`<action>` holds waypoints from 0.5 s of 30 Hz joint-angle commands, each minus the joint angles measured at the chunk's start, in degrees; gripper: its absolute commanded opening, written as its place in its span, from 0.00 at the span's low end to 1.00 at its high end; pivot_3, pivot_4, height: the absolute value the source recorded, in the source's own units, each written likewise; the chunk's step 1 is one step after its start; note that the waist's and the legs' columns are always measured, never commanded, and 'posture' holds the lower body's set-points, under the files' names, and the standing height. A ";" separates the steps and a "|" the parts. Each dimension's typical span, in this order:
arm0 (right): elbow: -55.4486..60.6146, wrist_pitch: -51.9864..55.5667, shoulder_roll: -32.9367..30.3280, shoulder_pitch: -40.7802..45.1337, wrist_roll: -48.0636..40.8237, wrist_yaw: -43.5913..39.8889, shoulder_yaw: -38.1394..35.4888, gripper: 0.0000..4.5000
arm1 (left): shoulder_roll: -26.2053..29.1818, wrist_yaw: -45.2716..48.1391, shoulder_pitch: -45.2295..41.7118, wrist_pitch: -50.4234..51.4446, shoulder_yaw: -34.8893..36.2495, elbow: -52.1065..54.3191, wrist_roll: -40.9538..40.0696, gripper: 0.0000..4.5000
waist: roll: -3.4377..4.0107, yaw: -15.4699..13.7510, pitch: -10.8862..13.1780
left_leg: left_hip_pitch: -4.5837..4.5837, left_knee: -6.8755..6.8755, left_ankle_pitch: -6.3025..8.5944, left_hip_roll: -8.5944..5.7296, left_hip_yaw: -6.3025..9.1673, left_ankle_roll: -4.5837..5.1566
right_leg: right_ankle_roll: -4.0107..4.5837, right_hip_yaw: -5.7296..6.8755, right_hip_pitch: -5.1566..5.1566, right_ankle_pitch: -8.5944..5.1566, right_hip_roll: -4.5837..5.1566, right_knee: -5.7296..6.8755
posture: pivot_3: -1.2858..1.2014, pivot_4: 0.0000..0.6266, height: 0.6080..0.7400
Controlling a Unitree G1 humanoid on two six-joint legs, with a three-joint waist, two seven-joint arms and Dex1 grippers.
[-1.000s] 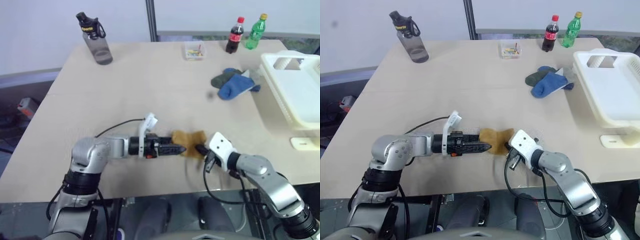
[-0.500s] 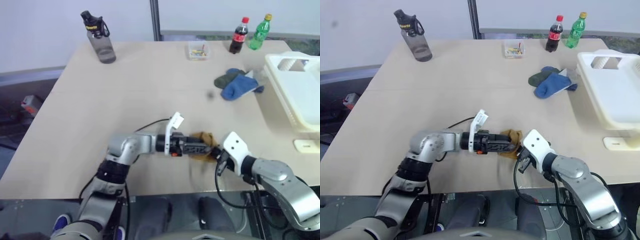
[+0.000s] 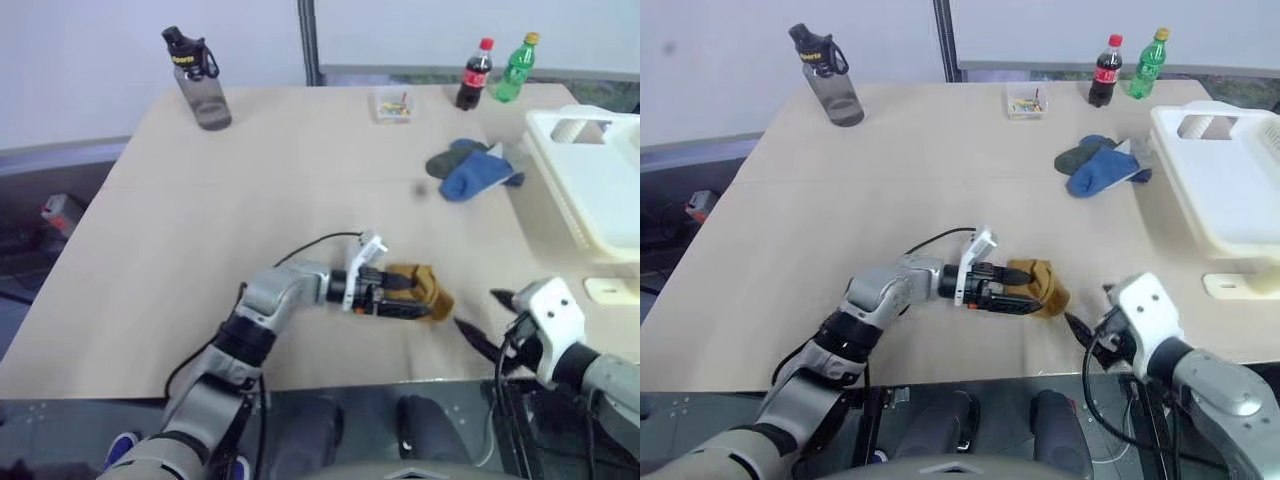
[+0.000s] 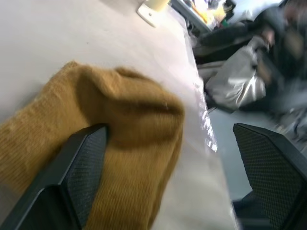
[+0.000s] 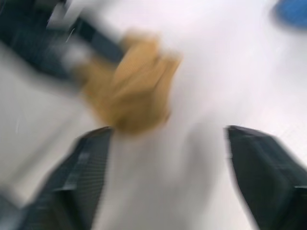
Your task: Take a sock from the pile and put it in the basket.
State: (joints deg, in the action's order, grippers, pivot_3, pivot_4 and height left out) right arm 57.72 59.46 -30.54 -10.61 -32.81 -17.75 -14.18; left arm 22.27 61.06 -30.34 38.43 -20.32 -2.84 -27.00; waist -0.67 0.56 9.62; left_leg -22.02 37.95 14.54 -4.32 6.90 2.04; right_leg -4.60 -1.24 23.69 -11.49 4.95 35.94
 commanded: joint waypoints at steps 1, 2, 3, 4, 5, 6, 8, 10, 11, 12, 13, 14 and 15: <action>-1.72 5.85 3.95 7.00 -3.46 4.59 1.73 0.99 | 2.74 0.93 2.25 -6.96 4.53 7.92 0.52 1.00 | 0.08 -0.14 0.03 | -0.02 -0.06 -0.01 -0.01 0.00 0.00 | 0.04 0.01 0.05 0.04 0.00 -0.01 | 0.52 0.24 1.00; -3.40 7.07 4.88 9.27 -3.59 5.17 2.88 0.99 | 3.96 0.79 3.09 -7.77 5.73 9.56 0.45 1.00 | 0.11 -0.37 0.05 | -0.06 -0.15 -0.01 -0.01 0.00 0.00 | 0.21 0.01 0.13 0.16 0.00 -0.02 | 0.52 0.24 1.00; -4.82 8.05 5.50 10.99 -3.65 5.50 3.84 0.99 | 4.76 0.82 3.76 -8.47 6.39 10.73 0.49 1.00 | 0.12 -0.57 0.05 | -0.11 -0.15 -0.01 -0.04 0.01 0.00 | 0.22 0.03 0.18 0.18 -0.04 -0.02 | 0.52 0.24 1.00; -6.63 8.97 6.46 12.64 -3.58 6.14 4.69 0.99 | 5.76 0.90 4.51 -9.51 7.10 11.76 0.91 1.00 | 0.12 -0.86 0.05 | -0.16 -0.15 -0.01 -0.08 0.01 0.00 | 0.22 0.06 0.22 0.18 -0.06 -0.05 | 0.52 0.24 1.00; -8.09 9.61 7.01 13.72 -3.64 6.39 5.23 0.99 | 6.42 0.75 5.21 -10.36 7.75 12.71 1.16 1.00 | 0.12 -1.02 0.05 | -0.20 -0.17 -0.01 -0.17 0.01 0.00 | 0.22 0.06 0.25 0.18 -0.04 -0.07 | 0.52 0.24 1.00; -9.73 9.99 7.38 14.41 -3.47 6.40 6.26 0.99 | 7.64 1.06 6.10 -11.55 8.82 13.65 1.28 1.00 | 0.12 -1.19 0.05 | -0.24 -0.18 -0.01 -0.21 -0.01 0.00 | 0.22 0.05 0.27 0.19 -0.03 -0.11 | 0.52 0.24 1.00; -11.93 10.86 8.62 14.75 -4.26 6.20 6.68 0.99 | 9.41 1.27 7.45 -12.80 10.14 15.01 1.35 1.00 | 0.13 -1.41 0.05 | -0.34 -0.26 -0.02 -0.36 0.00 -0.01 | 0.20 0.03 0.38 0.19 0.05 -0.14 | 0.52 0.24 1.00; -15.32 11.08 7.68 12.62 -2.71 5.77 9.01 0.99 | 11.02 1.00 9.34 -12.83 11.93 17.19 0.40 1.00 | 0.14 -1.45 0.05 | -0.59 -0.30 -0.14 -0.41 0.03 -0.22 | 0.20 0.05 0.62 0.19 0.08 -0.17 | 0.52 0.24 1.00; -16.54 10.78 7.07 11.54 -2.05 5.42 9.84 0.99 | 11.42 0.71 10.07 -12.86 12.42 18.14 0.16 1.00 | 0.14 -1.44 0.05 | -0.77 -0.33 -0.15 -0.42 0.00 -0.23 | 0.20 0.01 0.80 0.19 0.08 -0.15 | 0.52 0.24 1.00; -17.43 10.54 6.63 10.73 -1.62 5.11 10.61 0.99 | 11.74 0.65 10.67 -13.34 12.76 18.68 0.28 1.00 | 0.14 -1.38 0.05 | -0.82 -0.34 -0.15 -0.43 0.00 -0.24 | 0.20 0.01 0.87 0.19 0.08 -0.15 | 0.52 0.24 1.00; -18.00 10.05 6.41 10.22 -1.43 4.81 11.00 0.99 | 11.98 0.71 11.20 -14.09 12.78 19.00 0.77 1.00 | 0.14 -1.28 0.02 | -0.82 -0.36 -0.15 -0.43 -0.03 -0.24 | 0.20 -0.01 0.89 0.19 0.08 -0.14 | 0.52 0.24 1.00; -18.62 9.38 5.54 9.77 -0.99 4.09 12.00 0.94 | 12.26 0.79 11.88 -14.78 12.94 19.39 1.04 1.00 | 0.14 -1.31 0.02 | -0.76 -0.40 -0.15 -0.42 -0.09 -0.24 | 0.20 -0.05 0.87 0.19 0.08 -0.12 | 0.52 0.24 1.00; -18.92 8.84 4.64 9.47 -0.58 3.42 12.89 0.87 | 12.35 0.61 12.28 -15.19 13.14 19.56 1.12 1.00 | 0.14 -1.33 0.01 | -0.74 -0.41 -0.15 -0.41 -0.08 -0.24 | 0.19 -0.04 0.86 0.19 0.07 -0.12 | 0.52 0.24 1.00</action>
State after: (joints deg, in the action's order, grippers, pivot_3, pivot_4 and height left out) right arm 40.87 67.41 -24.83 0.90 -33.90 -13.31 -3.04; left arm 34.21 61.52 -18.47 24.93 -8.73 14.39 -25.82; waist -0.53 -0.77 9.63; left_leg -22.72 37.54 14.41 -4.72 6.83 1.85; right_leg -4.41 -1.27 24.53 -11.29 5.01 35.84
